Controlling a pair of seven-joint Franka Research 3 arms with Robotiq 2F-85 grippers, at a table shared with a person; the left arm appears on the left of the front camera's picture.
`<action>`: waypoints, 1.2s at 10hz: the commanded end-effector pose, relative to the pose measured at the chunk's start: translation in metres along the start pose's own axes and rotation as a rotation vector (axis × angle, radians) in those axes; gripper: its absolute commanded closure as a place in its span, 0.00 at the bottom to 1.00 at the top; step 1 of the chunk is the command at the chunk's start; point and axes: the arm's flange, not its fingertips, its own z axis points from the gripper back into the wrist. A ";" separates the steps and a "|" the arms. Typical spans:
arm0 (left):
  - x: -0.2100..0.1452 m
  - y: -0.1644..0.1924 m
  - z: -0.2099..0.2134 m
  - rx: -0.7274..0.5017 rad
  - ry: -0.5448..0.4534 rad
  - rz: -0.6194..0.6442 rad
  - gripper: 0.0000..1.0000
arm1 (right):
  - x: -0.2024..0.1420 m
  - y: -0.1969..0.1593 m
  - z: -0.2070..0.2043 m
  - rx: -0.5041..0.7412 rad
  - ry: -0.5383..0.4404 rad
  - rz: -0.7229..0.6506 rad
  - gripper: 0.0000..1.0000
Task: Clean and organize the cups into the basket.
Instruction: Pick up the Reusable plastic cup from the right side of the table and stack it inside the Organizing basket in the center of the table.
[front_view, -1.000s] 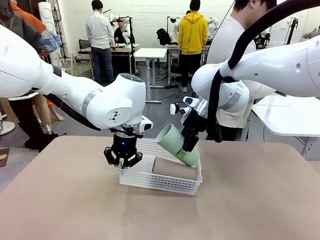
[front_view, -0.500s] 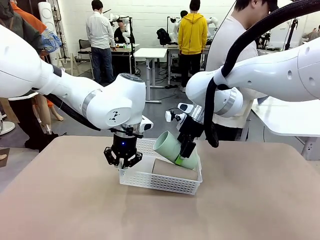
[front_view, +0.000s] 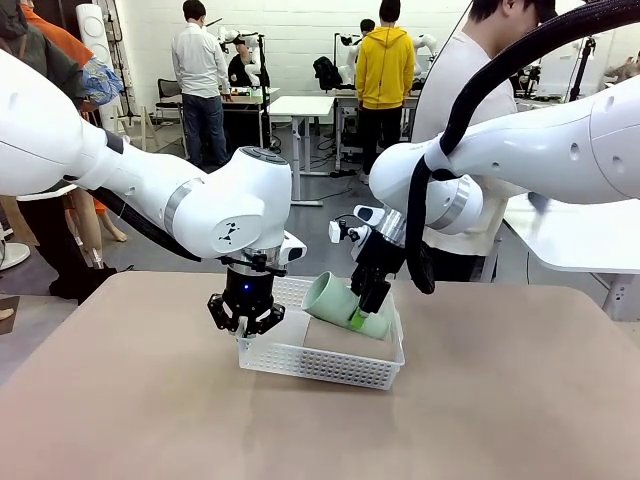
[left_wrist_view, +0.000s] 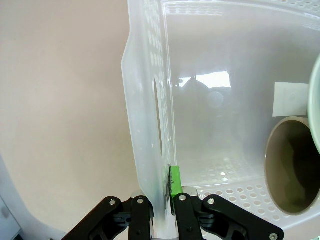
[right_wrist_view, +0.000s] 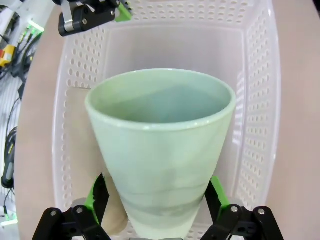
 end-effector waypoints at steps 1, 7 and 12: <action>0.000 0.000 0.002 -0.001 -0.003 0.000 1.00 | 0.001 0.002 0.011 -0.015 0.006 -0.016 0.00; 0.000 0.000 0.002 -0.001 -0.003 0.000 1.00 | -0.045 0.064 0.105 -0.131 -0.227 0.010 0.00; 0.000 0.000 0.002 -0.001 -0.003 0.000 1.00 | -0.212 0.142 0.207 -0.241 -0.662 0.011 0.00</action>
